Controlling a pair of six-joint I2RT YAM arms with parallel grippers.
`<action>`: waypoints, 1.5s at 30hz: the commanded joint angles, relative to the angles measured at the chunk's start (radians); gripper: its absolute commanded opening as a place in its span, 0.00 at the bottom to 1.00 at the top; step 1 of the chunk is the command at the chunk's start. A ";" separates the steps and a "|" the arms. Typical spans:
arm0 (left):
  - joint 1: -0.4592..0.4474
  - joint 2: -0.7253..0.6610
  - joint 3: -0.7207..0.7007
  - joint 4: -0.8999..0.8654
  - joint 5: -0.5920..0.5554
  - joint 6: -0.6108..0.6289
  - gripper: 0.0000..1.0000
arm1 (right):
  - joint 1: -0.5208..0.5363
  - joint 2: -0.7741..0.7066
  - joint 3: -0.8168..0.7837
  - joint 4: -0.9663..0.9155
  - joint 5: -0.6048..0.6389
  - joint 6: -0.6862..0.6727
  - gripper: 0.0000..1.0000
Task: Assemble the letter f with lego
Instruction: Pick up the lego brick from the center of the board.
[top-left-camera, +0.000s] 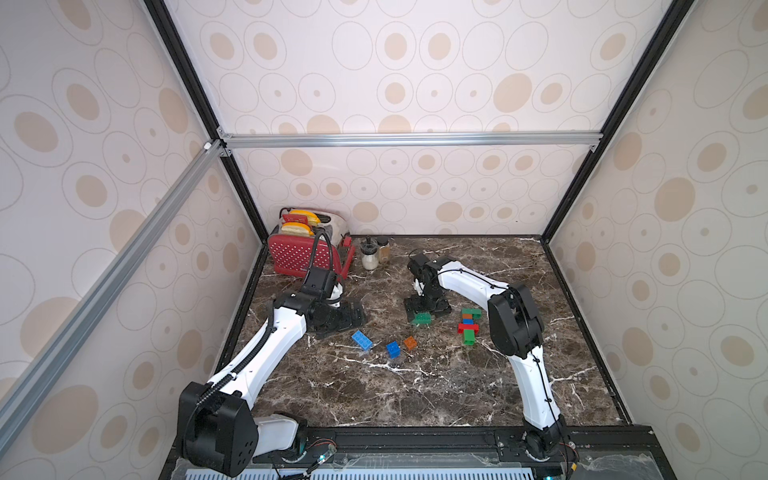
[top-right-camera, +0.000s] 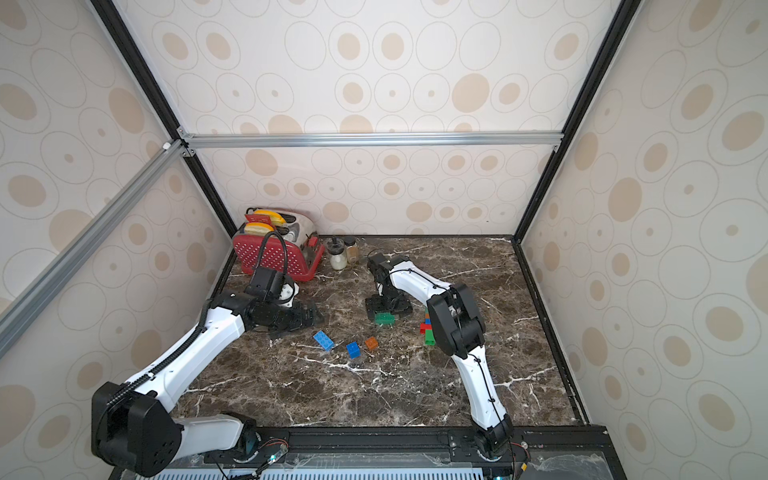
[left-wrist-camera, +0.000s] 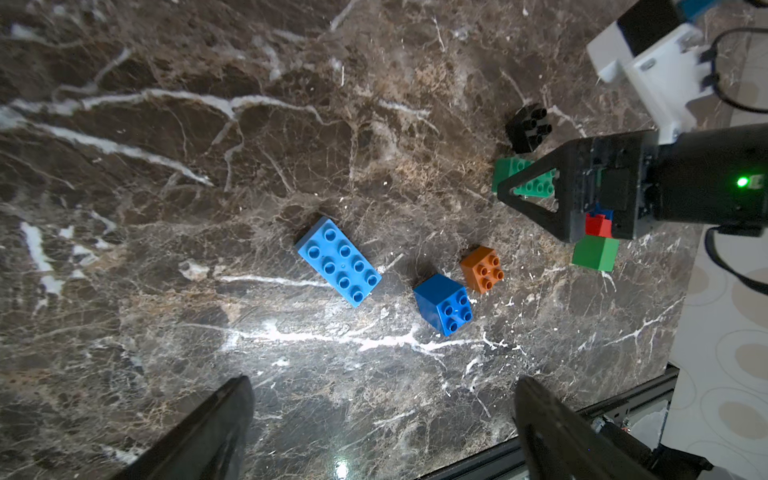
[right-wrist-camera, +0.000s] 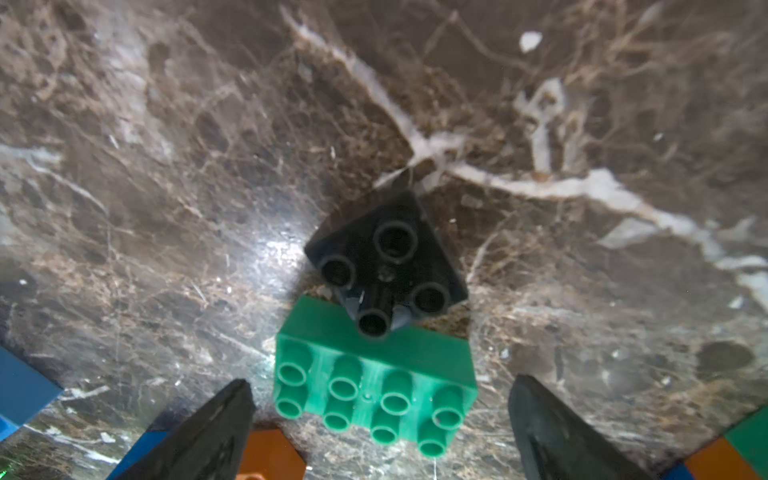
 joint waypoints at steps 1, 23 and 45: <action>0.008 -0.006 -0.007 -0.014 0.028 -0.007 0.95 | -0.002 0.025 0.041 -0.027 -0.005 0.034 1.00; 0.008 0.076 -0.046 -0.053 0.052 0.027 0.85 | 0.013 0.059 0.040 -0.036 0.008 0.131 0.82; 0.008 0.096 -0.098 -0.008 0.119 0.024 0.80 | 0.040 0.044 0.035 -0.056 0.058 0.135 0.67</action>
